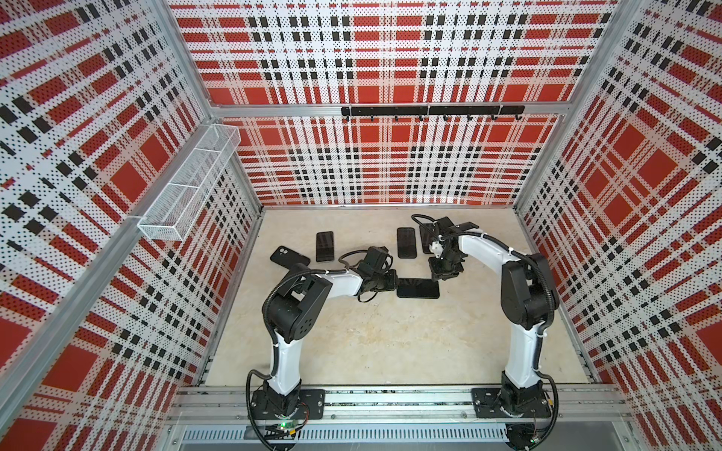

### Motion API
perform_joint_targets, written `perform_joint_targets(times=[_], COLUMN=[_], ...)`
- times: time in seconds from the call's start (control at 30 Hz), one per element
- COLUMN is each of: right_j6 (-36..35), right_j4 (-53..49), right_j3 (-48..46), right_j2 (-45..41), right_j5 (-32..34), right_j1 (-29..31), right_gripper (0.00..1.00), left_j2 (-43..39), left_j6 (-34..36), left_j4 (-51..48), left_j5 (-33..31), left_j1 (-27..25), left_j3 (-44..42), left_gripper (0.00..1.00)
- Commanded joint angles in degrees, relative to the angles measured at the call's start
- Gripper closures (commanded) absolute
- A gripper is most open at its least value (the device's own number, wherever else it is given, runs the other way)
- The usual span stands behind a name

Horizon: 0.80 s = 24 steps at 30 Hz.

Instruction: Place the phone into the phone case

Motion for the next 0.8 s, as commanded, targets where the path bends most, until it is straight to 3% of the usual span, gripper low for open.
perform_joint_targets(times=[0.0, 0.27, 0.5, 0.6, 0.77], right_j6=[-2.6, -3.6, -3.3, -3.1, -3.6], right_j4=[-1.6, 1.0, 2.6, 2.3, 2.6], right_j3=[1.2, 1.2, -1.3, -2.0, -1.2], right_j2=[2.1, 6.0, 3.8, 0.7, -2.5], right_j5=[-0.6, -4.4, -5.9, -5.0, -2.7], right_j1=[-0.5, -0.8, -0.5, -0.7, -2.2], right_gripper=[0.59, 0.61, 0.76, 0.76, 0.67], left_j2=[1.6, 2.3, 2.0, 1.3, -2.0], left_j6=[1.2, 1.1, 0.8, 1.0, 1.9], left_j4=[-2.2, -2.2, -2.2, -2.4, -3.8], left_j5=[-0.6, -0.5, -0.9, -1.1, -2.5], left_j1=[0.2, 0.3, 0.0, 0.0, 0.5], left_j3=[0.6, 1.1, 1.5, 1.9, 1.8], left_gripper=[0.85, 0.86, 0.88, 0.88, 0.72])
